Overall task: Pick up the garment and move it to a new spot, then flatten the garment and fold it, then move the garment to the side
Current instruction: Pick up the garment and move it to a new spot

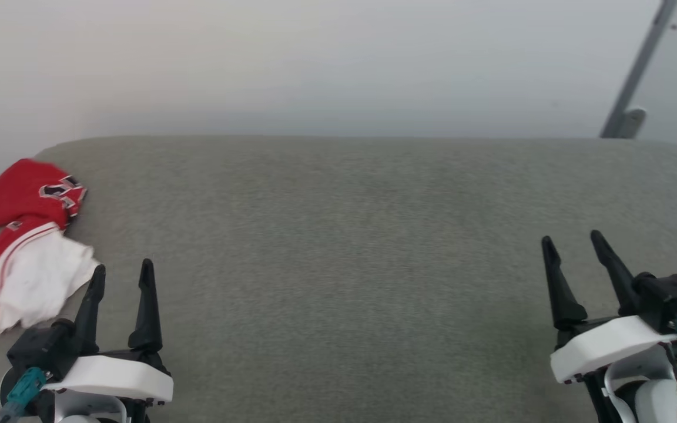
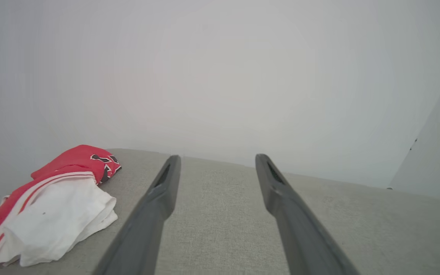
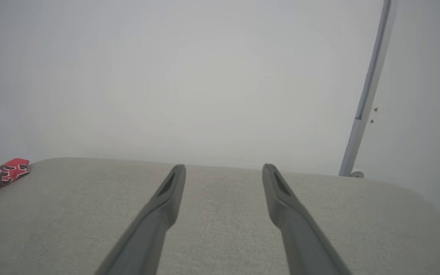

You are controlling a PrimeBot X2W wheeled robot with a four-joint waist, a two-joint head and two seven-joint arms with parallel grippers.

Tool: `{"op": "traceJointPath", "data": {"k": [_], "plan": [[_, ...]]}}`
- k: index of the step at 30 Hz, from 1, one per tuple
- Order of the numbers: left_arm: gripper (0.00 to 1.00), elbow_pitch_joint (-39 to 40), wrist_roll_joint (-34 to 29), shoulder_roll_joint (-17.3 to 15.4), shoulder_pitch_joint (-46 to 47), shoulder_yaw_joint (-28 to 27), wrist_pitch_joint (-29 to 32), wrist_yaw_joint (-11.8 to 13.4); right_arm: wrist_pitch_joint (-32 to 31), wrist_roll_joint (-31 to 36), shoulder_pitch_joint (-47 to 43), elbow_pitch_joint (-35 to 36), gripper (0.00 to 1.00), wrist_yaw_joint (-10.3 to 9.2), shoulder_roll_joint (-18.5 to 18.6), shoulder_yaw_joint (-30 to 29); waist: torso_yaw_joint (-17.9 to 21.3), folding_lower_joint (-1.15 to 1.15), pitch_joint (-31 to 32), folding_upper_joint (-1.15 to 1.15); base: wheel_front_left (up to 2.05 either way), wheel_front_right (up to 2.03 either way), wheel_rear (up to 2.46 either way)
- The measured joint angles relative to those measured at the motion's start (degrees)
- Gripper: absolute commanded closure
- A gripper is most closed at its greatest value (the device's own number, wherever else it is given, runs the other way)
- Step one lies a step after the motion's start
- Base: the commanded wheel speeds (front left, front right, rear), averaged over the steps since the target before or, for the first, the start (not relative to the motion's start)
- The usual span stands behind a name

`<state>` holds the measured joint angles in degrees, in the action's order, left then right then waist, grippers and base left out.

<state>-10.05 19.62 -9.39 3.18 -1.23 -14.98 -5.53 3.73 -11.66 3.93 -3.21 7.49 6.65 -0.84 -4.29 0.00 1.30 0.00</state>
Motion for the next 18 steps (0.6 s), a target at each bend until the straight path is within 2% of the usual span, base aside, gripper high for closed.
{"op": "traceJointPath", "data": {"k": [12,18], "plan": [[0.00,-0.8,-0.3,0.4,-0.1,-1.6,0.0,2.6,-0.2,-1.9,1.5,-1.4,0.00,0.00,1.2,4.8,-9.6,0.00,0.9,0.00,0.00,0.00,0.00],[0.00,-1.3,-0.4,0.3,-0.2,-1.7,0.0,3.0,-0.2,-2.6,2.0,-1.9,0.00,0.00,1.6,6.1,-14.7,0.00,1.3,0.00,0.00,0.00,0.00]]}}
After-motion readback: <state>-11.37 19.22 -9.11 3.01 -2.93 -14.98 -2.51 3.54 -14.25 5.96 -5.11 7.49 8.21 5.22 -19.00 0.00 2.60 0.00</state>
